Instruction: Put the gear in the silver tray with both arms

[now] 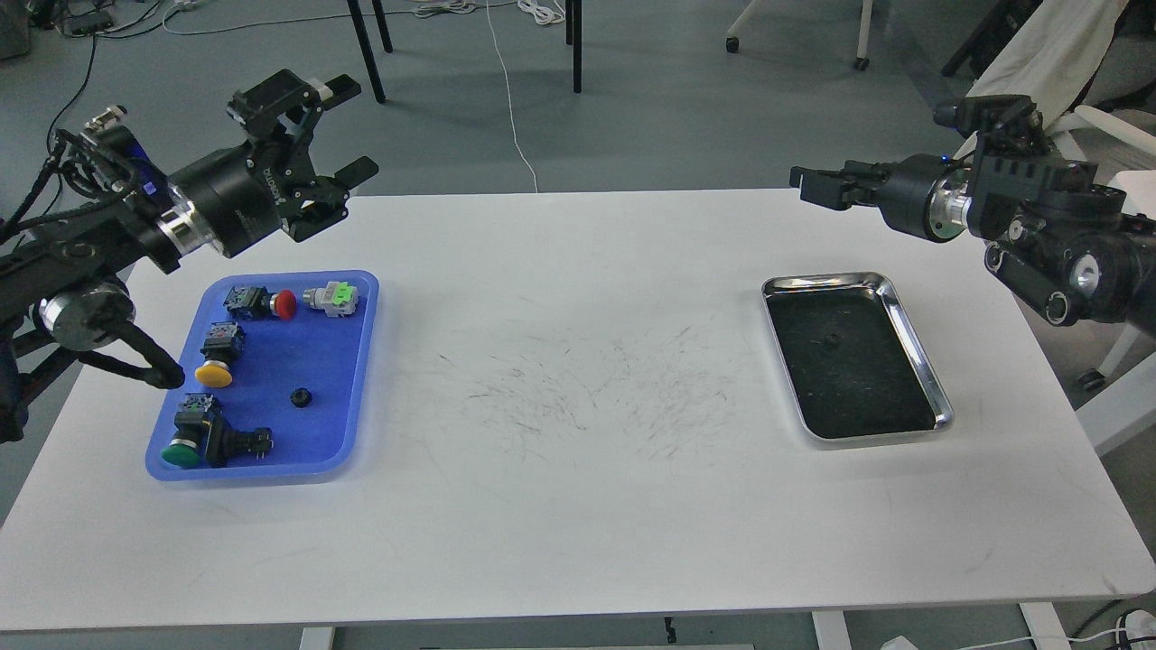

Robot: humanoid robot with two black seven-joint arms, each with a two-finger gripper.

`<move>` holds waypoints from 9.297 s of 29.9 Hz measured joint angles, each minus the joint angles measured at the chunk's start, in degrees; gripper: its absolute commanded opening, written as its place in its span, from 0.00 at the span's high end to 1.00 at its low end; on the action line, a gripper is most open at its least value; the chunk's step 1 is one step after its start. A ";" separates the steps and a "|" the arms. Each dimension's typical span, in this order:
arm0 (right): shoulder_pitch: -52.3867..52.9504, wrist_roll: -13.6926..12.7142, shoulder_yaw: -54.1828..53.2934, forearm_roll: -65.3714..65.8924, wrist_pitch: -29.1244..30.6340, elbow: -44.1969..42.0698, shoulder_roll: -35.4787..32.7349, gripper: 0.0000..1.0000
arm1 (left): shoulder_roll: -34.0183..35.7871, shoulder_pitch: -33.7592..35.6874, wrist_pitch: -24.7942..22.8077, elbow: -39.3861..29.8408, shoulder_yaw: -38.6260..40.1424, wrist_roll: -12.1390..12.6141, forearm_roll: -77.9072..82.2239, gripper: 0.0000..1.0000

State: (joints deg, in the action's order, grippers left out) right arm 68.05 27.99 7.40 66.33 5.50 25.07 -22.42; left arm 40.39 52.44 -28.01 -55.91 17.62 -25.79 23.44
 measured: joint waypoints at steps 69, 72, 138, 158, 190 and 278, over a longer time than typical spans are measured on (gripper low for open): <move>-1.49 -0.47 -2.83 -9.20 -1.61 0.37 0.67 0.16 | 7.74 -7.79 16.66 -4.40 -8.74 -2.21 82.75 0.15; -1.48 -0.48 -2.83 -9.20 -1.61 0.34 0.63 0.16 | 7.74 -7.42 17.54 -4.45 -11.25 -2.22 84.55 0.15; -3.10 -0.49 -2.66 -9.20 -2.87 0.42 1.21 0.16 | 3.22 -8.58 23.94 6.42 -14.35 -2.21 81.84 0.31; -3.43 -0.49 -2.82 -9.20 -2.87 0.28 0.80 0.16 | 0.71 -9.78 25.60 11.37 -14.35 -2.23 81.81 0.46; -8.90 -1.36 -10.88 -40.66 -4.05 -1.87 -1.65 0.14 | 1.04 -10.10 25.45 10.09 -14.28 -2.23 81.76 0.55; -15.87 -3.65 -29.70 -46.65 -4.96 -3.18 -1.93 0.12 | 0.85 -9.47 25.23 7.01 -14.17 -2.21 82.21 0.64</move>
State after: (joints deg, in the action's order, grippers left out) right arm 52.18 24.34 -22.31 19.69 0.54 21.90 -24.35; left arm 41.24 42.97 -2.78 -48.90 3.45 -28.00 105.65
